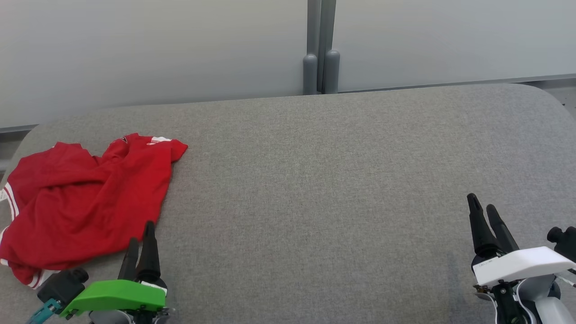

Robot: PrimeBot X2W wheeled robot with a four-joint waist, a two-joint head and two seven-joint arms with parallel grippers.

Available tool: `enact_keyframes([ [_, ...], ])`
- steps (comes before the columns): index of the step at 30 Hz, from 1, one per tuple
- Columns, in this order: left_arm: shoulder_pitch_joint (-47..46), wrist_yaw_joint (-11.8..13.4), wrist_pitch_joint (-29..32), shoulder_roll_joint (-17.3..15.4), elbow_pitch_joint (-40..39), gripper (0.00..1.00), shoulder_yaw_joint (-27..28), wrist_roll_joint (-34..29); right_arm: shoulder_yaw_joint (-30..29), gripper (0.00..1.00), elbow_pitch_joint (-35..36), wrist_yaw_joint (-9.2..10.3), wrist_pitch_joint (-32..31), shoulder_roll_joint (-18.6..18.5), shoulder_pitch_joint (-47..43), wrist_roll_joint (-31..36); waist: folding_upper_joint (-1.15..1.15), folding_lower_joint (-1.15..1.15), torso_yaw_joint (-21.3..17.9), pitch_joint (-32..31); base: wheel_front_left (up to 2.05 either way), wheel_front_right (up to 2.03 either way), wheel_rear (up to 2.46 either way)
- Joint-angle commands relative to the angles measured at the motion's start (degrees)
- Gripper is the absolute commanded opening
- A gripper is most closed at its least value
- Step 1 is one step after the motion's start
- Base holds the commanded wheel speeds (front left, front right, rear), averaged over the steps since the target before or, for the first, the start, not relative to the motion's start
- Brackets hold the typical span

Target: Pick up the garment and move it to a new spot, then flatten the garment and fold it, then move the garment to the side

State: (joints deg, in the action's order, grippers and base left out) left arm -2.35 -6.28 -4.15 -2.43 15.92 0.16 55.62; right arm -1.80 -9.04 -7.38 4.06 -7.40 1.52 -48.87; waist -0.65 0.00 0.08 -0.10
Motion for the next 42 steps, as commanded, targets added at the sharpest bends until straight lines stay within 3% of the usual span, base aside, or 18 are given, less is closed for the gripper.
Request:
enact_keyframes([
  [1, -0.11, -0.09, -0.49, -0.50, -0.65, 1.00, -0.09, -2.29, 0.09, 1.00, 1.06, -0.12, 0.55, -0.77, 0.37, 1.67, 0.23, 0.00, 0.00, -0.01, 0.00, 0.00, 0.00],
  [15, 1.32, -0.08, -2.96, -0.99, -1.44, 1.00, -0.16, -16.88, 1.39, 1.00, 1.46, -0.14, 3.05, -2.92, 0.20, 12.56, 0.31, 0.00, 0.24, -0.22, 0.00, 0.00, 0.00],
  [42, 3.75, -0.66, -6.88, -1.99, 0.61, 1.00, -0.55, -34.89, 0.92, 1.00, -0.15, -0.15, 6.96, -3.60, -3.33, 28.13, 0.45, 0.00, 0.27, -1.17, 0.00, 0.00, 0.00],
])
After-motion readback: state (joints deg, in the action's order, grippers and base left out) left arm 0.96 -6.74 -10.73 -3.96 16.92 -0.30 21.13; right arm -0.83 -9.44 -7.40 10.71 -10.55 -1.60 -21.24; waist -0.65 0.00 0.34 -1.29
